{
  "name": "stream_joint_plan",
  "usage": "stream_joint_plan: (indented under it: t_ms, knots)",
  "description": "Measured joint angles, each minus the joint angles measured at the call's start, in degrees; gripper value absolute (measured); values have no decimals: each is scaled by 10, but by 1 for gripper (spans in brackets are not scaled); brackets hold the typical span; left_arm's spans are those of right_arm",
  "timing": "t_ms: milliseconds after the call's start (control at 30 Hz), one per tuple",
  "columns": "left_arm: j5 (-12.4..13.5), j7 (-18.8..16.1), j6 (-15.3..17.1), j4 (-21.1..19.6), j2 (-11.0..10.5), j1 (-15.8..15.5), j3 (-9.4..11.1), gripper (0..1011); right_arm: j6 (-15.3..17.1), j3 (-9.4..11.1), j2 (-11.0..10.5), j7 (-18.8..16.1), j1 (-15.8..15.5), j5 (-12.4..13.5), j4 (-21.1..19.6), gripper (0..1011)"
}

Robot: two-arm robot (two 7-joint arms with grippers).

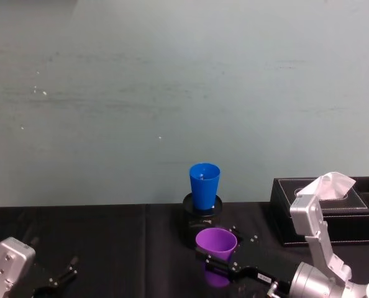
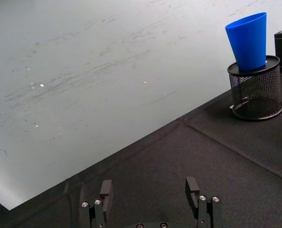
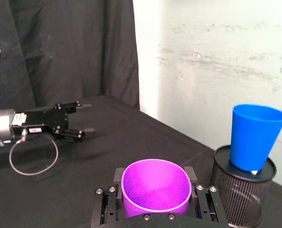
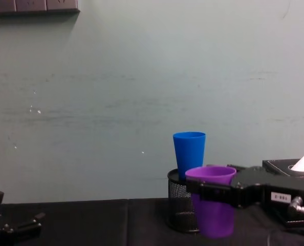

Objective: Pick up one cup with a gripper and tap it against the other cup.

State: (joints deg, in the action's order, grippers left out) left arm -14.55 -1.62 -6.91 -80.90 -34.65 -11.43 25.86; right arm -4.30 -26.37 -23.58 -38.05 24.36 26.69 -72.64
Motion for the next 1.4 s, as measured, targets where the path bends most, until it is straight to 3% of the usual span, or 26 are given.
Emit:
stream_joint_plan:
  t_ms: [567, 1400]
  knots:
    - [0, 0, 0, 0, 0, 0, 0, 1000, 1, -5, -5, 2, 10, 20, -18, 755]
    - [0, 0, 0, 0, 0, 0, 0, 1000, 0, -10, -6, 6, 14, 21, -19, 755]
